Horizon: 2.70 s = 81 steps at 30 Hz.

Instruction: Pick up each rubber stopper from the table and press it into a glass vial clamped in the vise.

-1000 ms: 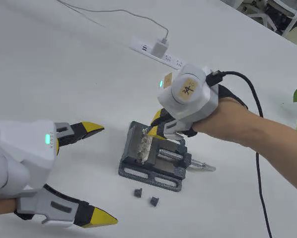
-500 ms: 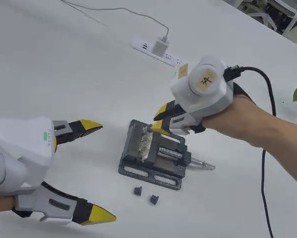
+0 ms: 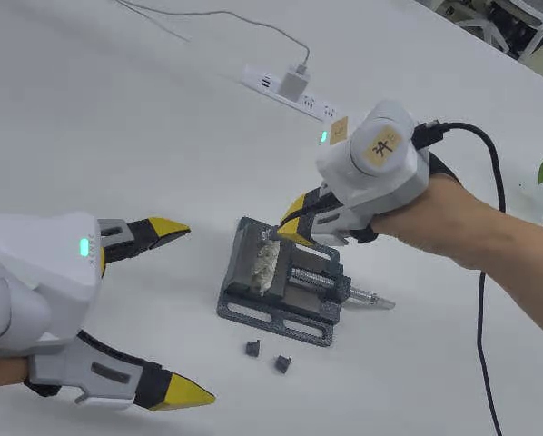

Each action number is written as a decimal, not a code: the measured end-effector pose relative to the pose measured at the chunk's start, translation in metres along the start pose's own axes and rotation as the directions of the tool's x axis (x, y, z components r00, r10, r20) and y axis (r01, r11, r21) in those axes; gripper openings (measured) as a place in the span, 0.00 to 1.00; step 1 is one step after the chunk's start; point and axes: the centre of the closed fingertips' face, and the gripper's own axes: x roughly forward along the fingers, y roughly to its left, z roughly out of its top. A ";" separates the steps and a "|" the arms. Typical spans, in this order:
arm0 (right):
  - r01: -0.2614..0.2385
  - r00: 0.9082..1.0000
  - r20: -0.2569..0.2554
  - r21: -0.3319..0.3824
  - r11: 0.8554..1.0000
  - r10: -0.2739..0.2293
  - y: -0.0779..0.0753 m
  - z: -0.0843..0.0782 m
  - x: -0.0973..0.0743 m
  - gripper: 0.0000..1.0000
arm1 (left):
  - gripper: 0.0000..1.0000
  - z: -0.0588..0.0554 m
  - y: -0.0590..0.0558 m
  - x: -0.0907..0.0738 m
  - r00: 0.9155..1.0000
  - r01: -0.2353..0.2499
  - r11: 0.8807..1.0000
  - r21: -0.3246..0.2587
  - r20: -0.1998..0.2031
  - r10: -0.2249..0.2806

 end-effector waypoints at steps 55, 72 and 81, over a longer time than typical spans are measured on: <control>-0.019 0.995 -0.102 -0.004 1.000 0.018 0.000 -0.001 0.013 0.00 | 0.95 0.004 0.005 0.003 1.000 -0.001 1.000 -0.005 0.020 0.002; -0.001 0.998 -0.063 -0.002 1.000 0.001 0.000 -0.003 0.013 0.00 | 0.95 0.008 0.009 0.007 1.000 -0.008 1.000 0.001 0.021 0.008; 0.043 0.999 0.031 0.051 0.998 -0.045 -0.002 -0.004 0.011 0.00 | 0.95 0.009 0.007 0.003 1.000 -0.006 1.000 0.011 0.007 0.006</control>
